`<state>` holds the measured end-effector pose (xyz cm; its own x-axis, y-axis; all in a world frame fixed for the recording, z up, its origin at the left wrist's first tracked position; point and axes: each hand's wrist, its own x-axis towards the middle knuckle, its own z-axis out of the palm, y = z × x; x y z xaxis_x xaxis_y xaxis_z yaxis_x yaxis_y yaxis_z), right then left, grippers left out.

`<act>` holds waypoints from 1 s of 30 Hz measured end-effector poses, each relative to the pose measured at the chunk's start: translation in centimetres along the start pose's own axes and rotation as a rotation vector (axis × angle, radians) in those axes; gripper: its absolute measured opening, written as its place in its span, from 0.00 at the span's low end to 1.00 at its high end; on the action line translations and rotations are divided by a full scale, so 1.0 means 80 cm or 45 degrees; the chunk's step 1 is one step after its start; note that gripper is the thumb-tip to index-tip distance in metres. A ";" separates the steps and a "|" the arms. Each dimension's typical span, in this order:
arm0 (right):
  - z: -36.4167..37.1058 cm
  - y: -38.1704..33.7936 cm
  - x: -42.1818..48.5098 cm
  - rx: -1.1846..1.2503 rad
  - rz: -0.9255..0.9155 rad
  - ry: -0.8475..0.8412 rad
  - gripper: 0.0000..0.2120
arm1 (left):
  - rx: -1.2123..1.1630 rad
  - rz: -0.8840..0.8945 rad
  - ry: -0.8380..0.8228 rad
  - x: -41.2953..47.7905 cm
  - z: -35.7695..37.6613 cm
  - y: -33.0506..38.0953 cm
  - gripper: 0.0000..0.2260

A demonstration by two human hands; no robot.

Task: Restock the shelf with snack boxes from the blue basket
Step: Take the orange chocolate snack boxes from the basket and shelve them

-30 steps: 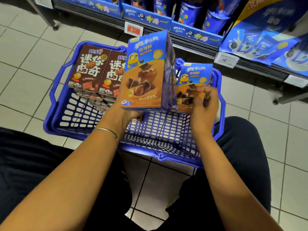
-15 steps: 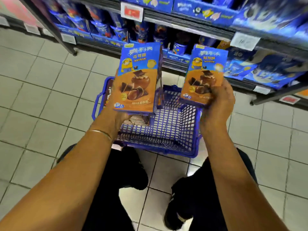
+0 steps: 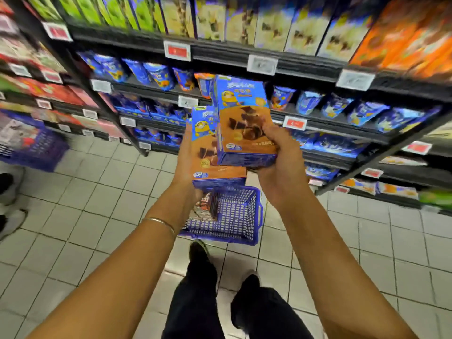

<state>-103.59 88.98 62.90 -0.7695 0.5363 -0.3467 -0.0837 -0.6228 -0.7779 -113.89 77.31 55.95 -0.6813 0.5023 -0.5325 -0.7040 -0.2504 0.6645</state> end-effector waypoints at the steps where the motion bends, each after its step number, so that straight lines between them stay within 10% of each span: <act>1: 0.012 -0.019 -0.005 -0.050 -0.032 -0.017 0.07 | -0.048 0.019 -0.120 -0.007 0.018 0.013 0.27; 8: 0.082 -0.144 -0.022 -0.367 -0.317 -0.093 0.08 | -0.076 0.156 -0.562 -0.028 0.123 0.103 0.32; 30: 0.190 -0.357 -0.016 -0.361 -0.804 -0.040 0.16 | 0.310 0.192 -0.687 -0.046 0.290 0.311 0.39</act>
<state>-109.82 97.42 93.58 -0.6464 0.7276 0.2297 -0.3562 -0.0215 -0.9342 -124.29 88.46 86.63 -0.5275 0.8403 -0.1251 -0.4985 -0.1868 0.8465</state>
